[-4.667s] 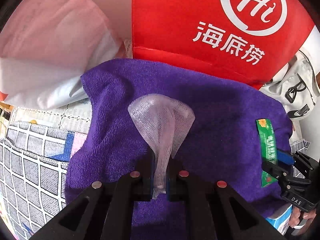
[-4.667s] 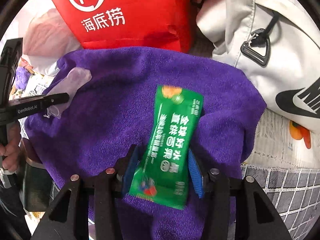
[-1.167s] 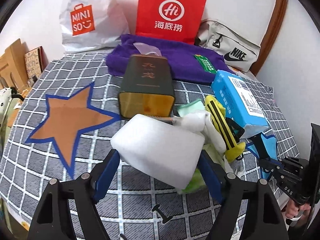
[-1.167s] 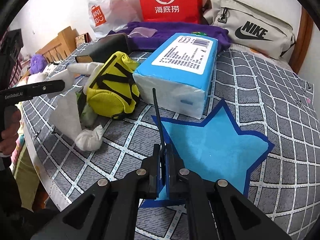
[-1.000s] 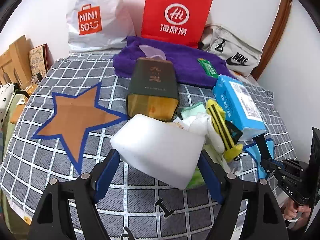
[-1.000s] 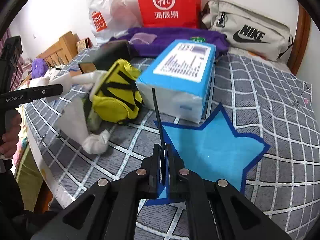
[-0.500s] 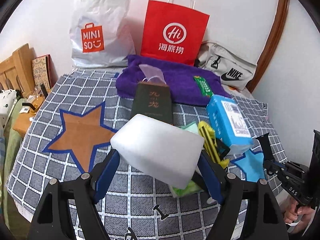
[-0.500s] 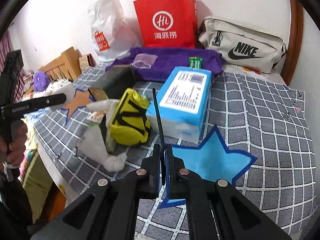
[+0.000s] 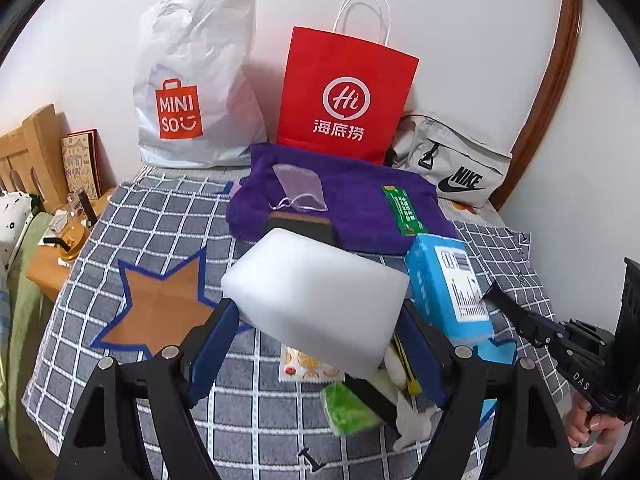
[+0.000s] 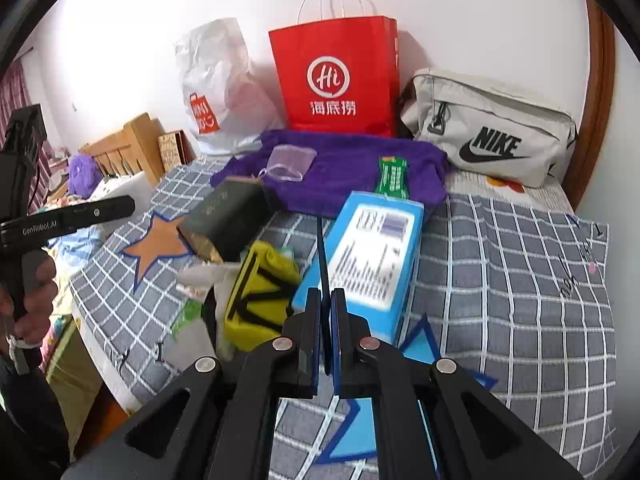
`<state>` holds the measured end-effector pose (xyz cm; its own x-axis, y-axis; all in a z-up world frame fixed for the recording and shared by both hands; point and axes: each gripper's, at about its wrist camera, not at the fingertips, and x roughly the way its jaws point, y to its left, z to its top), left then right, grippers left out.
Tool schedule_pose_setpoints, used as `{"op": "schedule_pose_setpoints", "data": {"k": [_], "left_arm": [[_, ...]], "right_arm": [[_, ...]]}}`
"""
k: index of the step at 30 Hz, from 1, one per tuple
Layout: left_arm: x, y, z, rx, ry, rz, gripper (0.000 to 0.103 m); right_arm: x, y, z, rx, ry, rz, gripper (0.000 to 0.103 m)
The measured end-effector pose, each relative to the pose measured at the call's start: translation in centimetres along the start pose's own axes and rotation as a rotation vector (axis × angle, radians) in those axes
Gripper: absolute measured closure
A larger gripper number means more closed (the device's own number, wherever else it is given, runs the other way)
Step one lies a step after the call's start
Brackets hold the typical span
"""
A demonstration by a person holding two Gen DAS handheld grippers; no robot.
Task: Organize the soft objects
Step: 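Carry the foam block onto the purple towel with the left tool while the right tool nudges the packet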
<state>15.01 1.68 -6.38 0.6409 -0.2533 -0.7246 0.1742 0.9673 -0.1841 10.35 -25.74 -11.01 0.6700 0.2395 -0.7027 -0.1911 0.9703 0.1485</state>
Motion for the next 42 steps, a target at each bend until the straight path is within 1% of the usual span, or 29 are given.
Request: {"op": "schedule_pose_setpoints", "data": {"k": [4, 8, 12, 17, 23, 30, 33, 42], "left_arm": [[0.7, 0.1, 1.0, -0.002, 0.001, 0.002, 0.024], [1.4, 0.2, 1.5, -0.01, 0.007, 0.001, 0.024], [2.3, 0.2, 2.0, -0.013, 0.017, -0.008, 0.024], [3.5, -0.2, 2.7, -0.004, 0.03, -0.014, 0.024], [5.0, -0.1, 4.1, -0.001, 0.045, 0.005, 0.024], [6.9, 0.6, 5.8, -0.017, 0.063, 0.031, 0.024], [7.6, 0.8, 6.5, -0.016, 0.066, 0.044, 0.024], [10.6, 1.7, 8.4, -0.026, 0.094, 0.071, 0.024]], "right_arm": [[0.9, -0.6, 1.1, 0.008, 0.0, 0.013, 0.099], [1.8, -0.8, 1.3, -0.002, 0.021, 0.031, 0.1], [1.9, -1.3, 1.7, 0.014, 0.015, 0.042, 0.1], [2.1, -2.0, 3.0, 0.019, -0.009, 0.03, 0.1], [3.2, -3.1, 5.6, 0.022, -0.027, 0.015, 0.1], [5.6, -4.5, 8.8, 0.024, -0.044, 0.021, 0.1], [7.0, -5.1, 10.1, 0.023, -0.045, -0.004, 0.1], [11.6, -7.0, 12.8, 0.05, -0.018, 0.022, 0.1]]}}
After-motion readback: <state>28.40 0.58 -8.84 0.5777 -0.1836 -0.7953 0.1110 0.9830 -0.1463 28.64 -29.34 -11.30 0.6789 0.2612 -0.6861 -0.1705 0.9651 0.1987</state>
